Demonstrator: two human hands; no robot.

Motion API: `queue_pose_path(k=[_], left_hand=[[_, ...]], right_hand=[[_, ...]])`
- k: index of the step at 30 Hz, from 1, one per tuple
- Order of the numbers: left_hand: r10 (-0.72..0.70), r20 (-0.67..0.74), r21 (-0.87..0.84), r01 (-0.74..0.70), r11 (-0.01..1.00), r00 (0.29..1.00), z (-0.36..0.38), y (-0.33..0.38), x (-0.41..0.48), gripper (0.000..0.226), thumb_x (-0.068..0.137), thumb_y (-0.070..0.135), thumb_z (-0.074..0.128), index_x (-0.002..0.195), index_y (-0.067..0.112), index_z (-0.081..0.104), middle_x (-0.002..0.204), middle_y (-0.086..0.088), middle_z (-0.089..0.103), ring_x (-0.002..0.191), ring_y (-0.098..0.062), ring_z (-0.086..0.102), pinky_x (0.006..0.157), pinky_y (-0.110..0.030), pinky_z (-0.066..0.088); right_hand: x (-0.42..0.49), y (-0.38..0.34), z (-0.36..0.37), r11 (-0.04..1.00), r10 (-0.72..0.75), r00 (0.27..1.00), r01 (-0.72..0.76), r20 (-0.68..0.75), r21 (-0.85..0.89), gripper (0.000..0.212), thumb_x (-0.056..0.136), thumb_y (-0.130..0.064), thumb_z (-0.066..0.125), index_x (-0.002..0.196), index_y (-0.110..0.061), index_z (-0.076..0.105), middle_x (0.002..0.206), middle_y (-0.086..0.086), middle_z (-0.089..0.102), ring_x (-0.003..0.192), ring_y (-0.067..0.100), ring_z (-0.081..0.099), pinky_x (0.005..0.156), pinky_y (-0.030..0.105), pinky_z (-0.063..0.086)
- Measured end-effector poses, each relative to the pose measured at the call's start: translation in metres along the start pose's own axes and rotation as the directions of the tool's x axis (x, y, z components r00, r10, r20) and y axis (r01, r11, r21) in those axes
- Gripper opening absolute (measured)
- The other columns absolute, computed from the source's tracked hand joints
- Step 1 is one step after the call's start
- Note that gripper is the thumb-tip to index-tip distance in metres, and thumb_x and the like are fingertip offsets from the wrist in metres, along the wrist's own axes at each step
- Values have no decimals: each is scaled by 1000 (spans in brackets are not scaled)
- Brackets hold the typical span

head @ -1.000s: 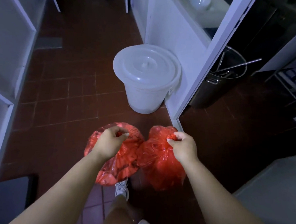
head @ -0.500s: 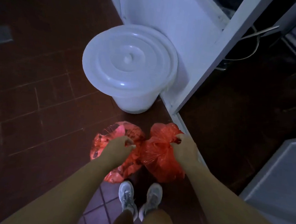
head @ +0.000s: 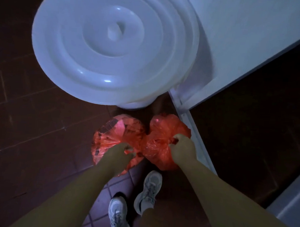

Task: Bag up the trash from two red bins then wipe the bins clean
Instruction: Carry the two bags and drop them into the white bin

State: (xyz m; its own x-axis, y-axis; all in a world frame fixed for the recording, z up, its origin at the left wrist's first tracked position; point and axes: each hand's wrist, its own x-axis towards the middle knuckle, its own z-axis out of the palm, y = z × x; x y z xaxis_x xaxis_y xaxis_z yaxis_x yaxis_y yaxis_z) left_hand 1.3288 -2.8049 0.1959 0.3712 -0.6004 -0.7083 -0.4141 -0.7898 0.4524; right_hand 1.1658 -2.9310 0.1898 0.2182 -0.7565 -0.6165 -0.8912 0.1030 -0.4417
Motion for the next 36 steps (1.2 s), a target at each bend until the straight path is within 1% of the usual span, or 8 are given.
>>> queue_pose_path(k=[10,14,17,20,23,26,30,36], left_hand=[[-156,104,14,155,988,982,36,-19,69,32,89,30,61,118,17,60,119,-5,61,102,-21,57,80,-22,39],[-191,93,23,190,982,977,39,-18,72,39,89,30,62,124,15,57,127,-7,55,109,-24,56,84,-26,43],[-171,87,47,167,985,981,33,-9,65,40,90,30,60,126,12,56,130,-7,54,118,-22,50,89,-22,35],[-172,77,-57,177,983,982,20,3,53,31,90,26,61,118,13,60,111,-1,59,96,-16,55,73,-19,34],[-190,53,-208,197,958,980,2,12,42,23,86,22,65,108,15,64,105,-2,66,94,-17,60,79,-25,45],[-106,-11,-251,100,963,994,-25,22,34,12,85,23,67,97,22,63,94,6,65,92,-13,61,75,-19,41],[14,-92,-313,-42,949,996,-71,37,26,10,85,21,67,86,30,62,81,15,64,81,-9,60,65,-14,40],[184,-122,-336,-215,917,975,-165,63,40,10,85,26,66,81,35,64,78,10,69,71,-3,62,61,-16,45]], right_hand=[[81,27,32,995,92,991,-88,97,-47,36,92,-15,60,127,-8,56,127,12,58,119,24,53,100,29,38],[85,21,34,995,74,990,-65,123,-69,45,92,-21,60,134,-7,50,134,12,53,125,25,49,106,33,36],[77,11,30,996,41,991,-30,126,-83,51,91,-24,61,137,-7,46,137,14,48,128,26,44,109,37,34],[66,-4,19,1000,25,990,-28,137,15,41,90,-25,62,128,-10,54,128,7,56,117,20,52,98,29,41],[53,-23,5,990,0,987,-24,163,141,24,91,-24,62,113,-13,62,108,-3,63,97,9,56,75,15,40],[44,-45,-7,974,-59,994,36,96,224,12,89,-19,64,99,-13,66,90,-8,63,88,6,58,68,4,37],[38,-79,-22,957,-119,992,128,-47,262,6,88,-16,65,93,-14,67,84,-8,63,78,3,56,68,1,37],[40,-151,-42,919,-95,982,151,-166,365,5,89,-16,63,86,-20,63,81,-15,61,78,0,57,63,0,38]])
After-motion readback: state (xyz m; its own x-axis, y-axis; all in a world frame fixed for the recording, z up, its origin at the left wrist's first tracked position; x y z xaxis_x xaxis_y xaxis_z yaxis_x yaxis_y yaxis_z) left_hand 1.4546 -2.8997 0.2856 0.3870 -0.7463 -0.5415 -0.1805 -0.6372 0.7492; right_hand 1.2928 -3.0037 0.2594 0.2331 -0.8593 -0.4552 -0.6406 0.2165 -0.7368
